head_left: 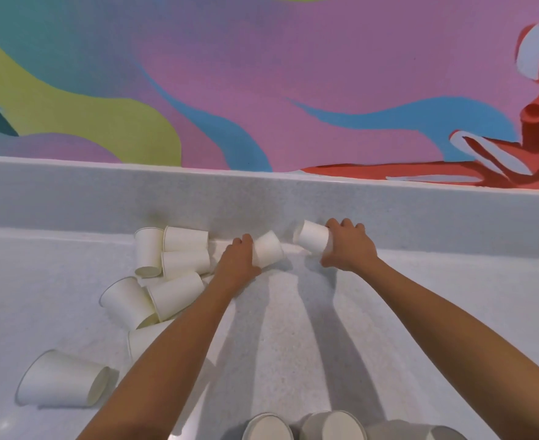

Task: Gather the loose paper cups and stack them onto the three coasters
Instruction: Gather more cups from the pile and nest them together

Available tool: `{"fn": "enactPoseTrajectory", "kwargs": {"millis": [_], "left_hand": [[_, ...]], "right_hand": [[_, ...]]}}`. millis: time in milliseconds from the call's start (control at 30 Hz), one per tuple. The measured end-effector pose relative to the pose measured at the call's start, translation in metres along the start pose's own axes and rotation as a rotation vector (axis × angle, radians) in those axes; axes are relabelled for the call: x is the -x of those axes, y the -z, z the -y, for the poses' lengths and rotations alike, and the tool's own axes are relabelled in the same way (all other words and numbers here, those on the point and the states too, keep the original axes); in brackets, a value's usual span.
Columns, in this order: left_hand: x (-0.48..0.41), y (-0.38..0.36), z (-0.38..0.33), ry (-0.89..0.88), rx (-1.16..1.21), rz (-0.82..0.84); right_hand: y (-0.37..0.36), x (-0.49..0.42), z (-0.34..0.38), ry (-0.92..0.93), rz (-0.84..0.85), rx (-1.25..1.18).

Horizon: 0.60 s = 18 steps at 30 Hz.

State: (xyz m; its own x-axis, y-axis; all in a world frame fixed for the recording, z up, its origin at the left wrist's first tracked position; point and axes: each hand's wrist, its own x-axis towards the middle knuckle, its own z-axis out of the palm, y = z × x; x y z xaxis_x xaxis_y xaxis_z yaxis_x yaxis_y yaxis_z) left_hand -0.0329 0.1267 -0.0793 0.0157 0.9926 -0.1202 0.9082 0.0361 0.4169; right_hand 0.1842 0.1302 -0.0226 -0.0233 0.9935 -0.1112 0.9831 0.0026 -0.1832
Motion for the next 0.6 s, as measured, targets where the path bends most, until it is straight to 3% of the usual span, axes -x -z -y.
{"fn": "enactPoseTrajectory", "kwargs": {"millis": [233, 400, 500, 600], "left_hand": [[0.022, 0.047, -0.031, -0.212, 0.044, -0.016], [0.048, 0.086, -0.059, -0.280, -0.030, 0.002], [0.068, 0.109, -0.069, -0.304, 0.008, 0.005], [0.084, 0.123, -0.078, -0.351, 0.059, 0.011]], "right_hand": [[0.008, 0.014, 0.007, 0.110, 0.017, 0.102], [0.019, 0.037, 0.024, 0.220, 0.049, -0.134], [0.032, 0.058, 0.025, 0.240, 0.074, -0.361], [0.044, 0.077, 0.026, 0.279, 0.071, -0.439]]}}
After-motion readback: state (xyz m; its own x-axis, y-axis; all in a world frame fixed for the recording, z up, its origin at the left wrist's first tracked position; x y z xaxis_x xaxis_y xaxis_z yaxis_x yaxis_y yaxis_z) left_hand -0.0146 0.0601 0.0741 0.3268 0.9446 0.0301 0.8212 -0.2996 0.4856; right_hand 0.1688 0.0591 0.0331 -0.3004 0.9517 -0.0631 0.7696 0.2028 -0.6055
